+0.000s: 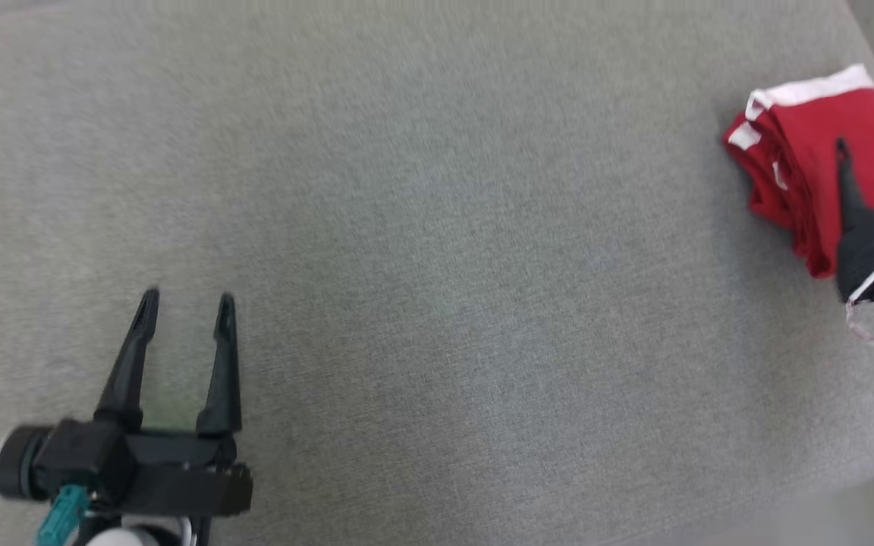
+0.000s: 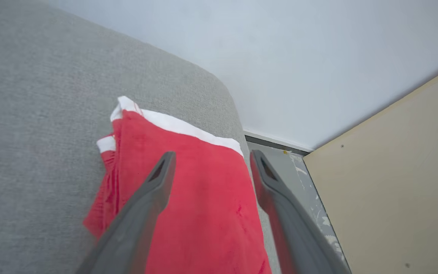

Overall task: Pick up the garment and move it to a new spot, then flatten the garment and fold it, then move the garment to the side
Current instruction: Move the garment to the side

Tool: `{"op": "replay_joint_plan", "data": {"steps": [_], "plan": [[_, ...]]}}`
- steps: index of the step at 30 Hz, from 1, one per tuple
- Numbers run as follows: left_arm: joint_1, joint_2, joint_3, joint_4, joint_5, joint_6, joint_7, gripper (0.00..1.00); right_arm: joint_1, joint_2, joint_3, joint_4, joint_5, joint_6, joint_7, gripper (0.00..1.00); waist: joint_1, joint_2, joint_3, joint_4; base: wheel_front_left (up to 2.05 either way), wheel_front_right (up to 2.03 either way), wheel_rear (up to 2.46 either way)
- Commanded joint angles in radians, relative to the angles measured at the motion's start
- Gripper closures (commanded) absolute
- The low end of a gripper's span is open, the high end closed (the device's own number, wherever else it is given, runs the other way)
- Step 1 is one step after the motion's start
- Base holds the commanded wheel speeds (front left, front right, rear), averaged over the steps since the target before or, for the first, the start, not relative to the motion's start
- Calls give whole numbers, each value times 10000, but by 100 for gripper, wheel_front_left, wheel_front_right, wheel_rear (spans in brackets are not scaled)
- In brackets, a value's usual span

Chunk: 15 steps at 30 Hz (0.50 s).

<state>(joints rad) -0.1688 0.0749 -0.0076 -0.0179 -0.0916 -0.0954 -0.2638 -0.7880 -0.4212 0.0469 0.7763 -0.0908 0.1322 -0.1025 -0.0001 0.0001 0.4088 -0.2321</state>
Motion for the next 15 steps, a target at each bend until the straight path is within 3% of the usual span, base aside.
{"op": "replay_joint_plan", "data": {"steps": [1, 7, 15], "plan": [[225, -41, 71, 70, -59, 56, -8, 0, 253, 121, -80, -135, 175, -31, -197, 0, 1, -1, -875, 470, 0, 0, 0], [1031, -164, 460, 302, -227, 267, -8, 0, 1737, 998, -293, -1589, 1036, -31, -1177, 0, 1, -1, -2159, 902, 0, 0, 0], [2050, -225, 766, 577, -373, 586, -10, 0, 4242, 2140, 76, -3676, 1952, -31, -1542, 0, 1, -1, -3496, 1399, 0, 0, 0]]}}
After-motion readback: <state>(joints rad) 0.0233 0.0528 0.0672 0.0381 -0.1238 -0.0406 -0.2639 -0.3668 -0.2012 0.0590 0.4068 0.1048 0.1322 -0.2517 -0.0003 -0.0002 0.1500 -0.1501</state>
